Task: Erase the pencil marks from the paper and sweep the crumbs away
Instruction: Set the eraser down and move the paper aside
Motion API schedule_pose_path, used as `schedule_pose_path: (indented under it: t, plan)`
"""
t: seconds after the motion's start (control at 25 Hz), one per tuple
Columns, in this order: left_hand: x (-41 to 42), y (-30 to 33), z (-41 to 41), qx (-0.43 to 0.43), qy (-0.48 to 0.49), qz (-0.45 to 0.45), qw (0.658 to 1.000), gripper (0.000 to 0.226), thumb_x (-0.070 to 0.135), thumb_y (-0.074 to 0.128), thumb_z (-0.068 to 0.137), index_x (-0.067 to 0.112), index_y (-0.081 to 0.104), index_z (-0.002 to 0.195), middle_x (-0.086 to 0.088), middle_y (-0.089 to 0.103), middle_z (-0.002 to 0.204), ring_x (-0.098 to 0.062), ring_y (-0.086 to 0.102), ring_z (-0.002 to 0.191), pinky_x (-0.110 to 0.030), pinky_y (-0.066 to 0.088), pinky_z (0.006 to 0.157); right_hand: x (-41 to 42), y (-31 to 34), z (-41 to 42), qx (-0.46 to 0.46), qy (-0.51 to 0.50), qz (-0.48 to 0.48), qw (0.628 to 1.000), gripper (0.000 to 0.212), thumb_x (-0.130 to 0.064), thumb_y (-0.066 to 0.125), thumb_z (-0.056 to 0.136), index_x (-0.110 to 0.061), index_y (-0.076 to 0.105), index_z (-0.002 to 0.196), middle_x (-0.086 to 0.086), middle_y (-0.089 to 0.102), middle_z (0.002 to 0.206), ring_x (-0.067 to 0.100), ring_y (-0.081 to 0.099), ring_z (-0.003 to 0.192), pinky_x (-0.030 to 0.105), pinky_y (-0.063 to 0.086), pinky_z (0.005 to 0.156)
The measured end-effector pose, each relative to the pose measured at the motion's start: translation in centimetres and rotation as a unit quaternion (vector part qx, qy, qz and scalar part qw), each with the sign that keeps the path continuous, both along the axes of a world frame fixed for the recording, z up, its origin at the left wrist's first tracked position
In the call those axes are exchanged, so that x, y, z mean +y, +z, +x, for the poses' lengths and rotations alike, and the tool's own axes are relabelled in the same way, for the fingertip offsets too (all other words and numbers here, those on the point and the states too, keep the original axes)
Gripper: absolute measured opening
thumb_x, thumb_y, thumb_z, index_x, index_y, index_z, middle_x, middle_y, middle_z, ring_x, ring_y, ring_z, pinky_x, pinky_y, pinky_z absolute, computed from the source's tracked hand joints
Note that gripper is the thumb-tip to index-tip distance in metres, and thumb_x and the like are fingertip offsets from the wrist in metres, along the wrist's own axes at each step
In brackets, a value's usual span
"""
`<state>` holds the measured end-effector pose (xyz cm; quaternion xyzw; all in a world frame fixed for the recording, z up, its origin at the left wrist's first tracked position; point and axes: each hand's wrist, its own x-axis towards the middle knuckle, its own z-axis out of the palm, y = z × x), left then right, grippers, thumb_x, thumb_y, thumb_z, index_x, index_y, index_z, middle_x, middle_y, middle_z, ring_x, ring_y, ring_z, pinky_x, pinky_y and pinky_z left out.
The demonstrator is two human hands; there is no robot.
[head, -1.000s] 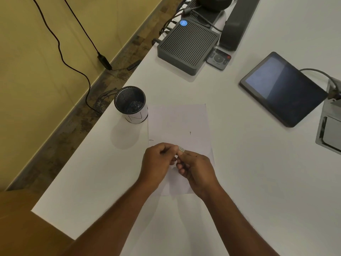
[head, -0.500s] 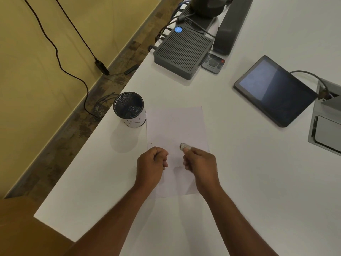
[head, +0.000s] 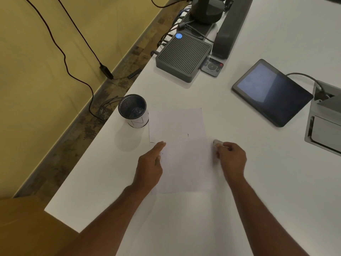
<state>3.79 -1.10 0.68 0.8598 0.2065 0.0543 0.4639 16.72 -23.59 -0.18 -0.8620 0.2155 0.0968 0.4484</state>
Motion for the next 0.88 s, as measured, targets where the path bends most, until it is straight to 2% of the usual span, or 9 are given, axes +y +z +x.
schedule_pose_path:
  t: [0.16, 0.24, 0.32, 0.4, 0.52, 0.68, 0.76, 0.84, 0.88]
  plan:
    - [-0.4, -0.5, -2.0, 0.004, 0.038, 0.022, 0.999, 0.045, -0.01, 0.052, 0.1, 0.003, 0.057, 0.143, -0.012, 0.057, 0.148, -0.024, 0.05, 0.143, -0.031, 0.039, 0.12, -1.4, -0.2, 1.1, 0.016, -0.009, 0.0, 1.0, 0.029, -0.046, 0.07, 0.079, -0.018, 0.069, 0.077, -0.003, 0.069, 0.065, 0.02, 0.067, 0.073, 0.029, 0.05, 0.068]
    - [-0.4, -1.1, -2.7, 0.044, 0.009, 0.067, 0.997, 0.044, -0.004, 0.054, 0.102, 0.001, 0.053, 0.146, -0.015, 0.049, 0.156, -0.031, 0.038, 0.152, -0.04, 0.031, 0.124, -1.7, -0.2, 1.3, 0.02, 0.012, -0.017, 1.0, 0.035, -0.051, 0.067, 0.081, -0.016, 0.069, 0.075, -0.004, 0.069, 0.064, 0.019, 0.066, 0.073, 0.027, 0.046, 0.063]
    - [-0.2, -1.8, -3.5, 0.098, -0.031, 0.107, 0.989, 0.047, 0.005, 0.053, 0.105, 0.003, 0.046, 0.151, -0.014, 0.037, 0.165, -0.032, 0.022, 0.158, -0.037, 0.016, 0.127, -2.0, 0.1, 0.9, 0.041, 0.023, -0.038, 0.998, 0.043, -0.055, 0.063, 0.082, -0.013, 0.071, 0.088, -0.001, 0.072, 0.075, 0.021, 0.066, 0.082, 0.029, 0.048, 0.069]
    - [0.0, -2.5, -4.1, 0.125, -0.053, 0.134, 0.982, 0.05, 0.012, 0.05, 0.107, 0.006, 0.04, 0.155, -0.013, 0.029, 0.169, -0.032, 0.013, 0.16, -0.034, 0.005, 0.127, -2.0, 0.6, -0.3, 0.058, 0.043, -0.109, 0.991, 0.046, -0.052, 0.062, 0.085, -0.011, 0.069, 0.105, 0.005, 0.073, 0.095, 0.027, 0.064, 0.097, 0.033, 0.047, 0.084]
    - [0.2, -2.9, -4.6, 0.128, -0.067, 0.147, 0.979, 0.05, 0.013, 0.053, 0.106, 0.004, 0.041, 0.154, -0.016, 0.028, 0.168, -0.035, 0.013, 0.16, -0.037, 0.005, 0.127, -0.2, 0.9, -4.0, 0.037, 0.135, -0.198, 0.97, 0.048, -0.043, 0.064, 0.087, -0.01, 0.06, 0.121, 0.009, 0.066, 0.111, 0.03, 0.06, 0.106, 0.034, 0.044, 0.088]
    - [0.4, -3.0, -4.7, 0.134, -0.077, 0.165, 0.974, 0.049, 0.015, 0.053, 0.106, 0.002, 0.043, 0.153, -0.017, 0.029, 0.168, -0.036, 0.015, 0.159, -0.037, 0.005, 0.127, 2.0, 1.0, -6.4, 0.1, 0.15, -0.125, 0.976, 0.057, -0.039, 0.067, 0.085, -0.01, 0.052, 0.131, 0.009, 0.06, 0.122, 0.028, 0.059, 0.108, 0.03, 0.041, 0.082]
    - [0.6, -3.0, -4.6, 0.141, -0.084, 0.171, 0.972, 0.05, 0.017, 0.052, 0.107, 0.004, 0.042, 0.154, -0.016, 0.027, 0.169, -0.036, 0.014, 0.16, -0.037, 0.004, 0.127, 1.9, 1.4, -5.8, 0.131, 0.109, -0.067, 0.983, 0.046, -0.035, 0.068, 0.085, -0.013, 0.058, 0.123, 0.005, 0.064, 0.117, 0.026, 0.06, 0.107, 0.029, 0.042, 0.081]
    - [0.8, -2.8, -4.6, 0.145, -0.087, 0.17, 0.971, 0.051, 0.02, 0.05, 0.108, 0.006, 0.039, 0.156, -0.015, 0.025, 0.17, -0.033, 0.014, 0.16, -0.035, 0.005, 0.127, 1.6, 2.1, -5.0, 0.13, 0.104, -0.008, 0.986, 0.015, -0.03, 0.067, 0.085, -0.015, 0.065, 0.09, 0.001, 0.07, 0.095, 0.023, 0.063, 0.087, 0.031, 0.047, 0.073]
    - [0.9, -2.6, -4.6, 0.145, -0.081, 0.161, 0.973, 0.051, 0.02, 0.05, 0.108, 0.006, 0.039, 0.156, -0.014, 0.026, 0.169, -0.032, 0.015, 0.16, -0.034, 0.006, 0.127, 1.6, 2.8, -4.9, 0.118, 0.125, -0.004, 0.985, 0.019, -0.028, 0.065, 0.086, -0.013, 0.063, 0.075, 0.001, 0.068, 0.078, 0.022, 0.06, 0.074, 0.031, 0.045, 0.064]
